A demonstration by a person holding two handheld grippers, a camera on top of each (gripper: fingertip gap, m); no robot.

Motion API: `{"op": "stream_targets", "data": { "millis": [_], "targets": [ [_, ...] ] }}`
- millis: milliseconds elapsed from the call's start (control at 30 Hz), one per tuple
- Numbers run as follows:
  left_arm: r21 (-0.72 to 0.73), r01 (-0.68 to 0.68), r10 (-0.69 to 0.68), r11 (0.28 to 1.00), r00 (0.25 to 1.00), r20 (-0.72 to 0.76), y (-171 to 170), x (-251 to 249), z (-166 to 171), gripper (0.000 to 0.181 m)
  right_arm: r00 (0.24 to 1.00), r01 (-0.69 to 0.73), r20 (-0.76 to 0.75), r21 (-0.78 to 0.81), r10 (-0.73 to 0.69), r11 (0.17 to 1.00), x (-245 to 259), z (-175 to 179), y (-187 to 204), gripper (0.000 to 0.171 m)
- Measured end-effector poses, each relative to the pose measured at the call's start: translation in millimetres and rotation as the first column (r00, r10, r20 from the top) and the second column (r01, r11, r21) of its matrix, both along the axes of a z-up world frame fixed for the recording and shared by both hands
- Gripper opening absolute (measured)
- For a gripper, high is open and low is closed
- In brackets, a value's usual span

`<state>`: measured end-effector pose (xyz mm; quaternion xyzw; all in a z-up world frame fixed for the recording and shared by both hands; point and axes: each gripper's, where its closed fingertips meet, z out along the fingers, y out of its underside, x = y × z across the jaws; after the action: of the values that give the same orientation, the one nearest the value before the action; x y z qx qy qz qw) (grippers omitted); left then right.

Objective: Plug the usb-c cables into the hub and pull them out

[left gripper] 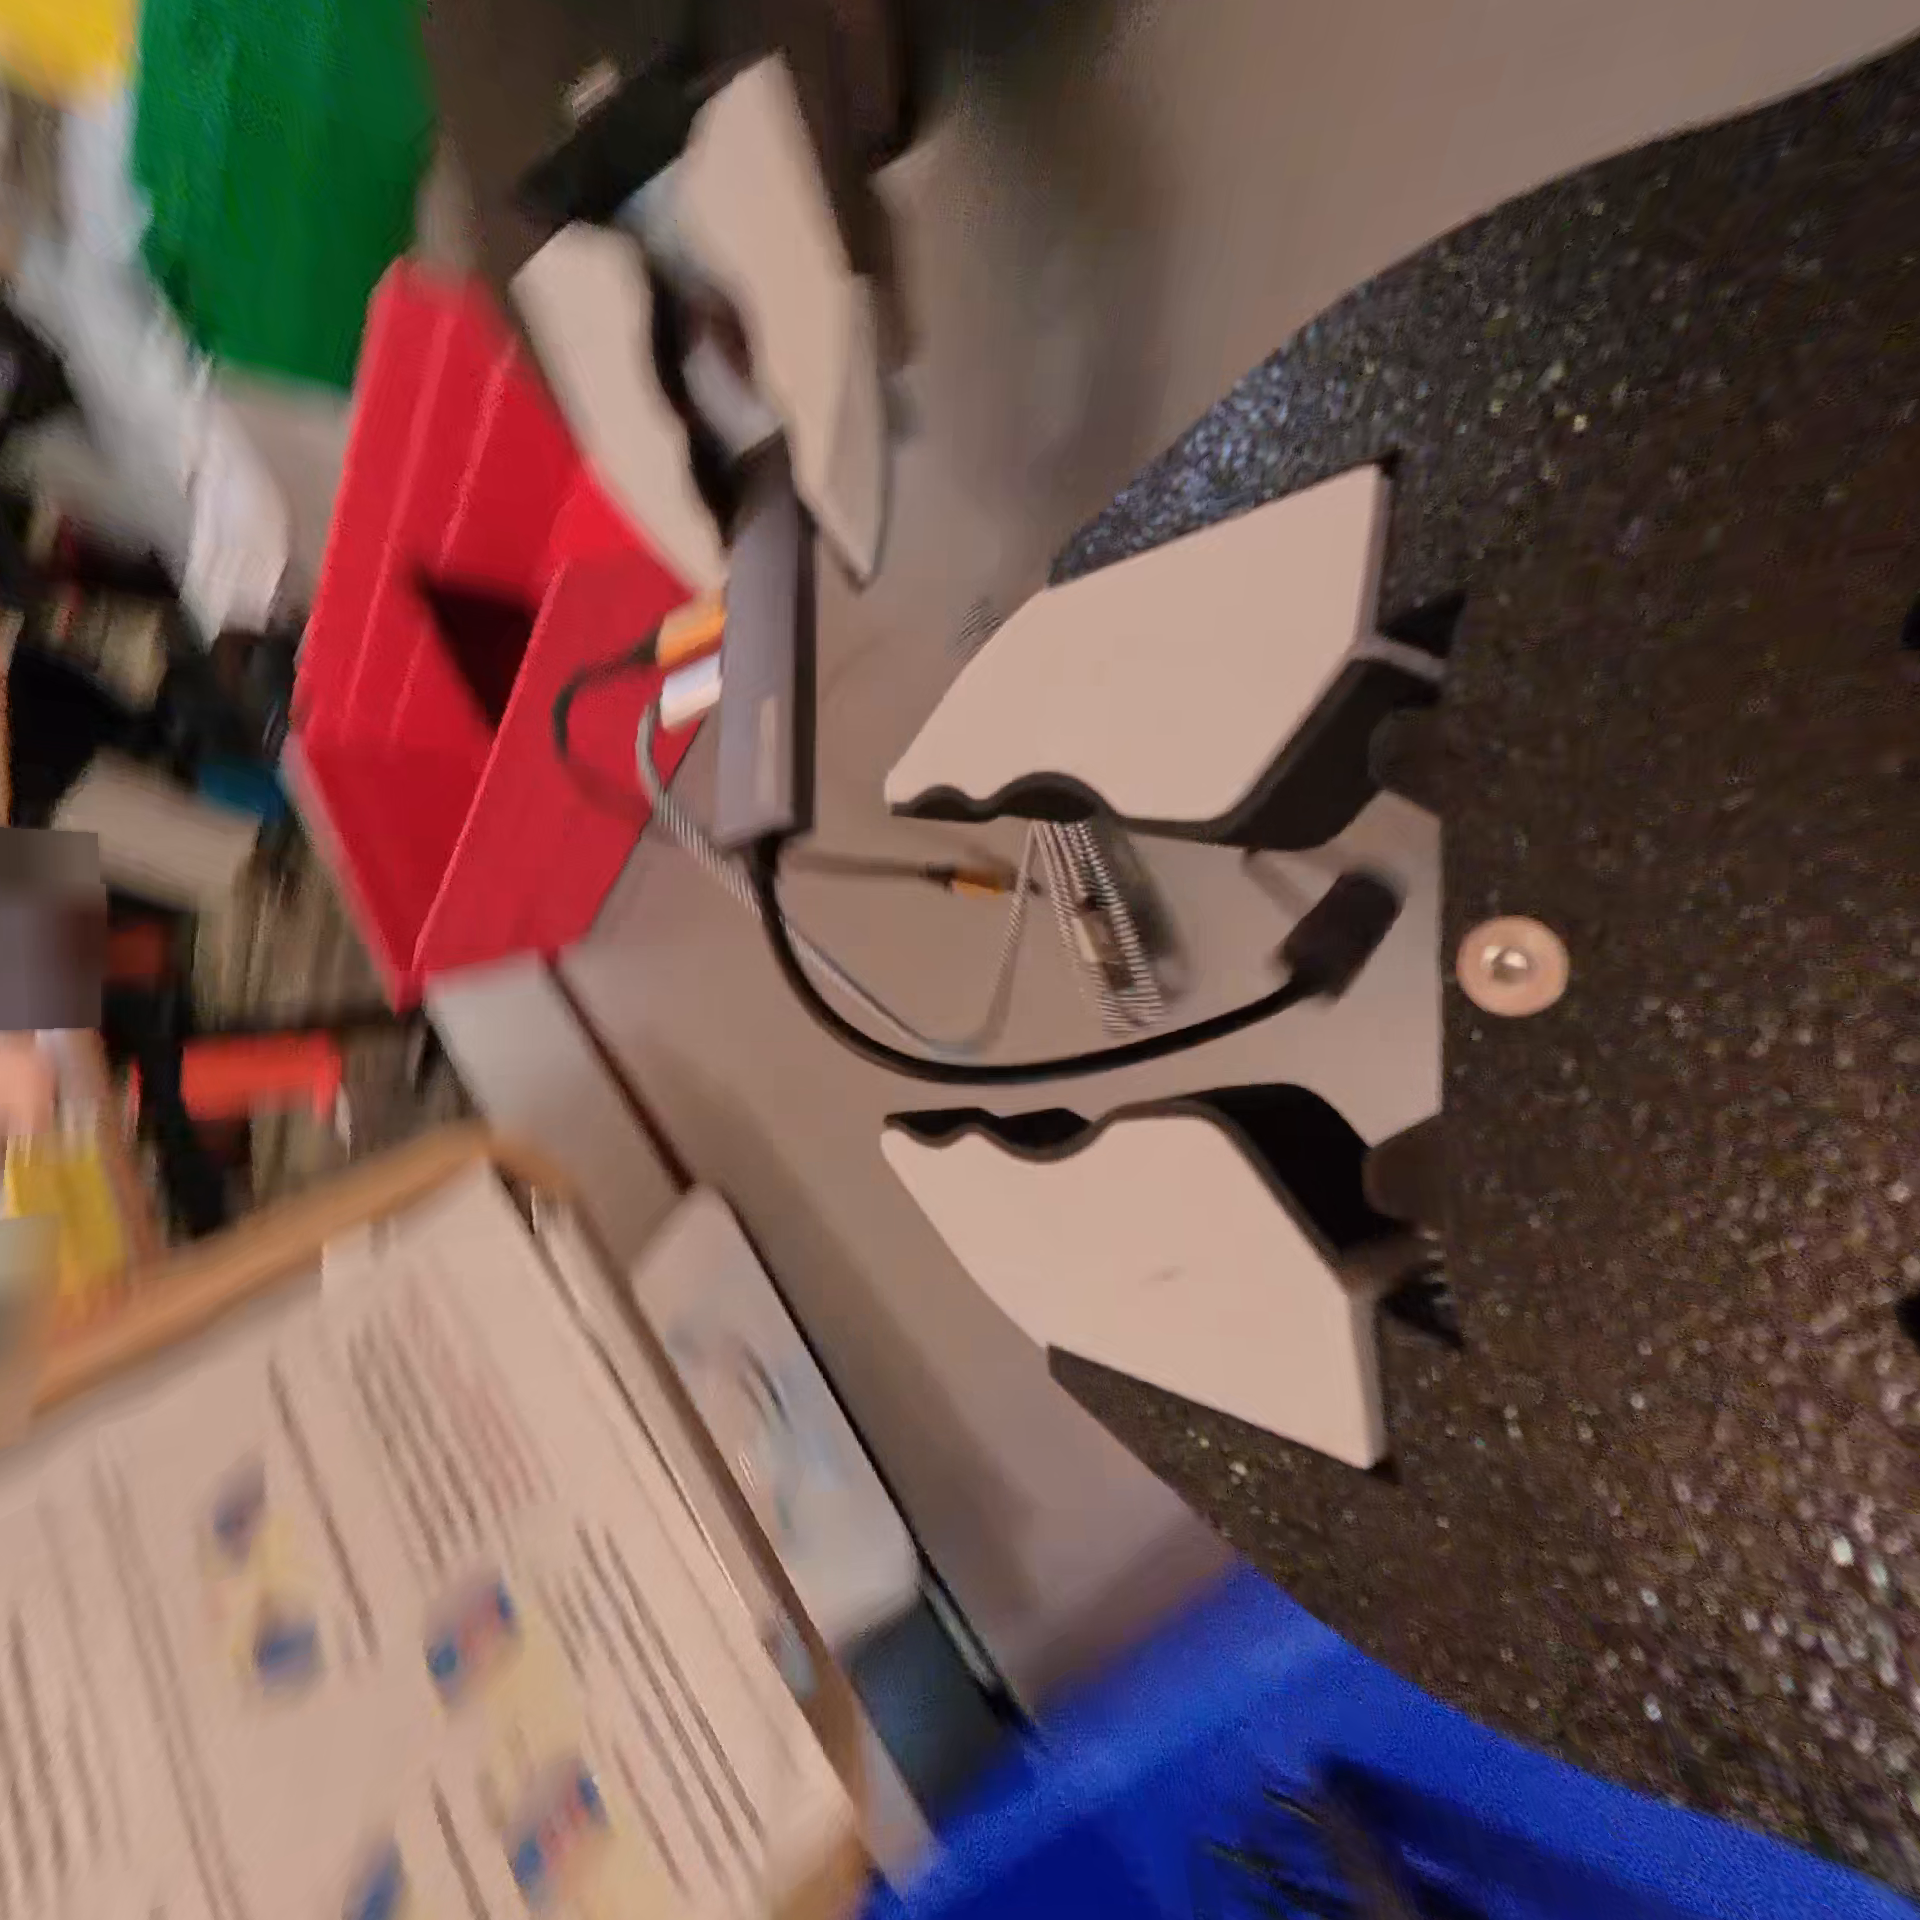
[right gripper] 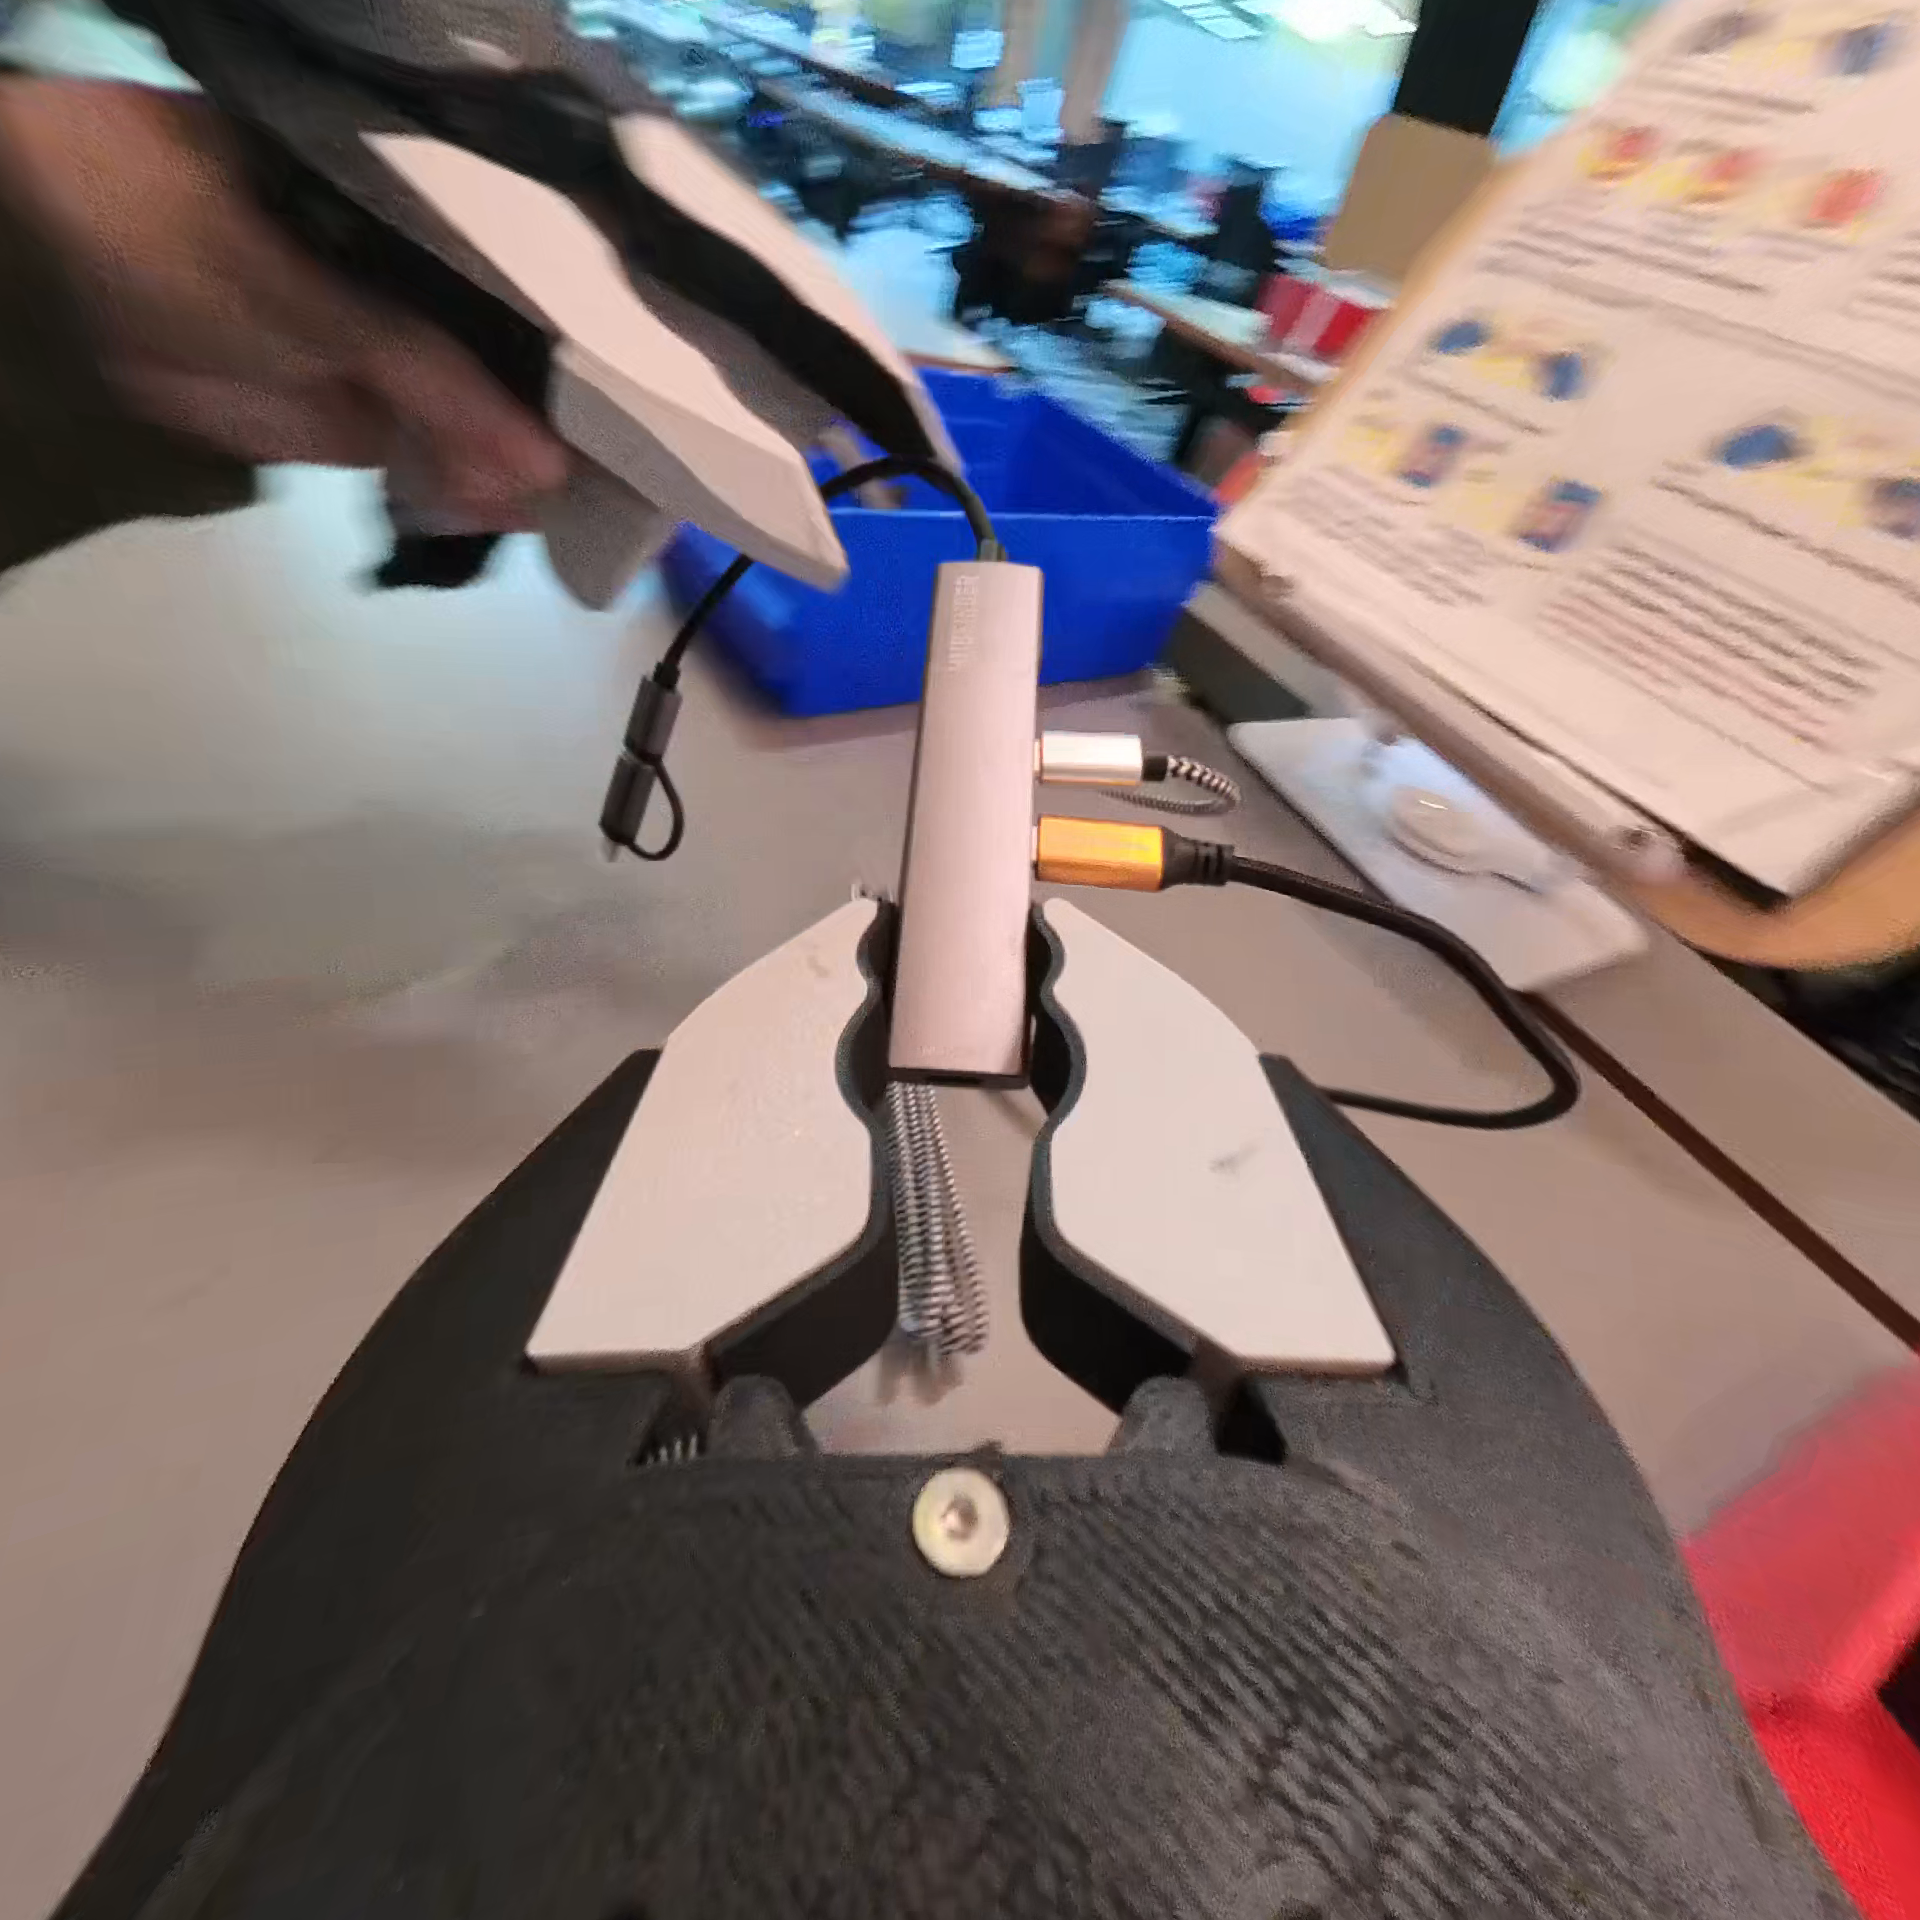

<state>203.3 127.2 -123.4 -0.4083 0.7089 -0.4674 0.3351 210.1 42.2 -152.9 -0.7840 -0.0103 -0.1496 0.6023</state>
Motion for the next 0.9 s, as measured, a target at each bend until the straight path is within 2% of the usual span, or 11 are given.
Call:
{"op": "stream_targets", "data": {
  "millis": [33, 100, 167, 267, 367, 433, 533, 633, 700, 767, 900],
  "targets": [
    [-0.068, -0.130, 0.130, 0.989, 0.991, -0.002, 10, -1, 8, 0.050, 0.997, 0.080, 0.005, 0.028, -0.080, 0.996, 8, 3, -1, 0.024],
    [-0.264, -0.230, 0.223, 0.937, 0.973, -0.055, 3, -12, 16, 0.046, 0.984, 0.176, 0.031, 0.053, -0.178, 0.983, 15, 5, -2, 0.024],
    [-0.468, -0.161, 0.106, 0.869, 0.984, -0.142, -31, -22, 13, 0.047, 0.971, 0.220, 0.087, 0.057, -0.224, 0.974, 15, 4, 0, 0.024],
    [-0.698, -0.155, -0.044, 0.699, 0.965, -0.258, -63, -20, -3, 0.050, 0.961, 0.236, 0.130, 0.067, -0.243, 0.970, 5, 5, 6, 0.023],
    [-0.850, -0.134, -0.165, 0.509, 0.954, -0.250, -75, -12, -5, 0.038, 0.965, 0.216, 0.136, 0.068, -0.223, 0.974, -7, 5, 12, 0.023],
    [-0.879, -0.138, -0.204, 0.456, 0.945, -0.255, -79, -7, -11, 0.018, 0.968, 0.207, 0.134, 0.068, -0.214, 0.976, -12, 6, 14, 0.023],
    [-0.912, -0.082, -0.247, 0.401, 0.950, -0.193, -80, -7, -9, 0.011, 0.969, 0.196, 0.138, 0.066, -0.204, 0.978, -15, 6, 15, 0.024],
    [-0.906, -0.067, -0.275, 0.418, 0.941, -0.196, -75, -9, -15, 0.009, 0.993, 0.068, 0.094, -0.017, -0.066, 0.998, -24, -4, 19, 0.030],
    [-0.882, -0.051, -0.307, 0.468, 0.927, -0.216, -71, -14, -19, 0.009, 0.993, -0.058, 0.099, -0.073, 0.065, 0.996, -36, -3, 16, 0.035],
    [-0.847, -0.060, -0.313, 0.528, 0.914, -0.259, -63, -19, -24, 0.009, 0.970, -0.147, 0.182, -0.080, 0.159, 0.986, -44, 12, 6, 0.036],
    [-0.837, -0.002, -0.474, 0.548, 0.823, -0.313, -66, -38, -23, 0.009, 0.915, -0.133, 0.371, -0.097, 0.160, 0.986, -35, 31, -13, 0.044]
  ]
}}
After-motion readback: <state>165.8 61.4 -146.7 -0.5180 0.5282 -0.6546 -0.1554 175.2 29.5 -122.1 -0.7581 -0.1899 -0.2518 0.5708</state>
